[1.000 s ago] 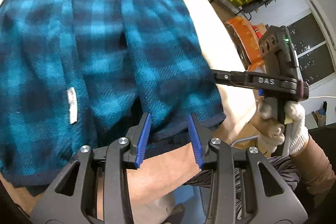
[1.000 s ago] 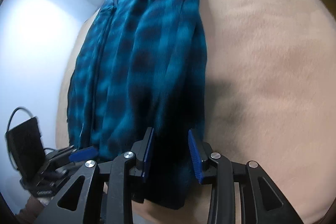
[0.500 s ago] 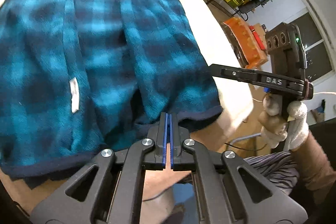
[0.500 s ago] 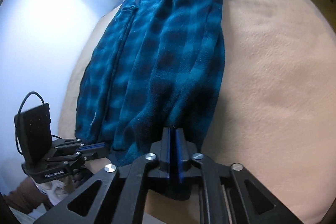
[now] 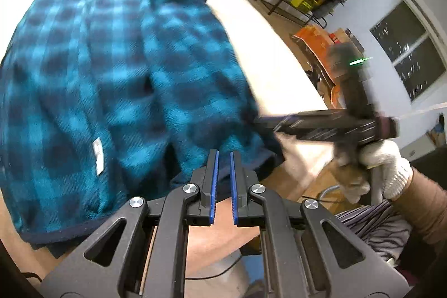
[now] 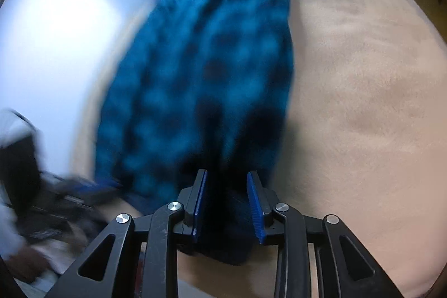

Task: Fold large clothes

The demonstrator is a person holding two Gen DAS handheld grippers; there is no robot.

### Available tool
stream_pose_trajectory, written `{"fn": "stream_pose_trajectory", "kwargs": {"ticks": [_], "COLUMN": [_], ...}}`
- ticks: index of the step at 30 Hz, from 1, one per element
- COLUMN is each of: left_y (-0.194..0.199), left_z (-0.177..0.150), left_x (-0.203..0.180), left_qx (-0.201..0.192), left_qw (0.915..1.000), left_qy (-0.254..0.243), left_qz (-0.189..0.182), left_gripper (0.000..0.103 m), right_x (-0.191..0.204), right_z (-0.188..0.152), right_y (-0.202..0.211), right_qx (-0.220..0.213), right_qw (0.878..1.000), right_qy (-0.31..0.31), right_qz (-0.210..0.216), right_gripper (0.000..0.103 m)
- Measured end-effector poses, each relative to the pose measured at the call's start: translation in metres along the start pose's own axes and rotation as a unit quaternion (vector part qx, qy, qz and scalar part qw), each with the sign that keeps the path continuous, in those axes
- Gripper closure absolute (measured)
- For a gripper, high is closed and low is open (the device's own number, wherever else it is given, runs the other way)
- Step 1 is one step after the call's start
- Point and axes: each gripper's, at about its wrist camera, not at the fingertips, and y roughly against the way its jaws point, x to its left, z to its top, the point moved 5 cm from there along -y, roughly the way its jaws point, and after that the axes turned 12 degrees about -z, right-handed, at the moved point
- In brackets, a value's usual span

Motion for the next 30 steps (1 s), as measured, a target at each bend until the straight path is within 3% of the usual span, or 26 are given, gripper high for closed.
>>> {"fn": "stream_pose_trajectory", "kwargs": {"ticks": [1,3,4,6,9,12,17,21,24,27,30], "left_y": [-0.003,-0.010,-0.015,-0.027,-0.048,-0.072,-0.112,-0.130,-0.134,-0.127,-0.110], "left_z": [-0.001,-0.003,-0.004,-0.004,-0.003,-0.002,-0.012,-0.017,-0.018,-0.013,-0.007], "left_x": [-0.006,-0.016,-0.022,-0.030,-0.042,-0.055,-0.057,-0.051,-0.053,-0.046,-0.039], "left_qx": [0.003,0.007,0.008,0.006,0.007,0.017,0.048,0.045,0.036,0.028,0.015], "left_qw": [0.9999,0.9997,0.9995,0.9995,0.9993,0.9987,0.9959,0.9926,0.9848,0.9916,0.9987], "left_qy": [-0.010,-0.023,-0.029,-0.029,-0.030,-0.047,-0.066,-0.075,-0.112,-0.080,-0.014], "left_qz": [0.002,0.000,-0.001,-0.013,-0.021,-0.013,0.038,0.084,0.127,0.098,0.047], "left_gripper": [0.099,0.095,0.087,0.074,0.067,0.043,0.040,0.041,0.065,0.090,0.091], "right_x": [-0.003,-0.007,-0.010,-0.018,-0.036,-0.056,-0.081,-0.093,-0.099,-0.101,-0.101], "right_z": [-0.007,-0.012,-0.012,-0.007,0.001,0.007,0.018,0.025,0.027,0.032,0.042], "right_y": [-0.012,-0.014,-0.009,0.009,0.034,0.049,0.061,0.066,0.070,0.069,0.065], "right_qx": [0.024,0.029,0.027,-0.002,-0.046,-0.076,-0.105,-0.121,-0.128,-0.130,-0.131], "right_qw": [0.999,0.999,0.999,1.000,0.998,0.993,0.987,0.985,0.984,0.982,0.981], "right_qy": [0.012,0.014,0.008,-0.014,-0.043,-0.075,-0.111,-0.113,-0.113,-0.115,-0.119], "right_qz": [-0.037,-0.030,-0.022,0.008,0.028,0.044,0.051,0.056,0.060,0.069,0.077], "right_gripper": [0.077,0.078,0.077,0.074,0.068,0.068,0.068,0.067,0.065,0.060,0.053]}}
